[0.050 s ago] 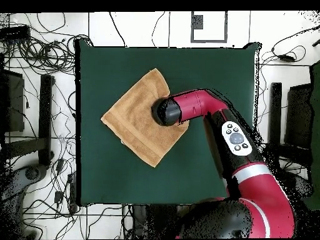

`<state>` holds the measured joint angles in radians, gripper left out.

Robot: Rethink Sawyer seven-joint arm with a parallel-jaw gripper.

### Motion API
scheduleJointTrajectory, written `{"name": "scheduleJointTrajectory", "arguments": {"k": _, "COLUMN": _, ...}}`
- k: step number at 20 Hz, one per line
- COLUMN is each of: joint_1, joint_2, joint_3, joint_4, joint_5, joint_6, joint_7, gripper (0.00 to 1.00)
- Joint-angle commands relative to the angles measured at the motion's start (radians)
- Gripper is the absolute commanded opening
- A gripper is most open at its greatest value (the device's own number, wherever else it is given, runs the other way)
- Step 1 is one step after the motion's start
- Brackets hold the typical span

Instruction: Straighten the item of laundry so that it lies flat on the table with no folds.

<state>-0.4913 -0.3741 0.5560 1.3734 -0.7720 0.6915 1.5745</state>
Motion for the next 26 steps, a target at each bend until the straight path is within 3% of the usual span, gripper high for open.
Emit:
{"name": "scheduleJointTrajectory", "arguments": {"k": 1, "joint_1": 0.058, "joint_2": 0.087, "joint_3": 0.097, "joint_4": -0.078, "joint_5": -0.019, "joint_6": 0.083, "joint_7": -0.309, "gripper": 0.00}}
{"name": "scheduleJointTrajectory", "arguments": {"k": 16, "joint_1": 0.061, "joint_2": 0.209, "joint_3": 0.156, "joint_4": -0.245, "joint_5": -0.046, "joint_6": 0.118, "joint_7": -0.433, "gripper": 0.00}}
{"name": "scheduleJointTrajectory", "arguments": {"k": 17, "joint_1": 0.048, "joint_2": 0.218, "joint_3": 0.170, "joint_4": -0.237, "joint_5": -0.043, "joint_6": 0.079, "joint_7": -0.405, "gripper": 1.00}}
{"name": "scheduleJointTrajectory", "arguments": {"k": 21, "joint_1": 0.047, "joint_2": 0.237, "joint_3": 0.181, "joint_4": -0.265, "joint_5": -0.029, "joint_6": 0.045, "joint_7": -0.359, "gripper": 1.00}}
{"name": "scheduleJointTrajectory", "arguments": {"k": 26, "joint_1": 0.083, "joint_2": 0.214, "joint_3": 0.168, "joint_4": -0.302, "joint_5": -0.016, "joint_6": 0.145, "joint_7": -0.393, "gripper": 1.00}}
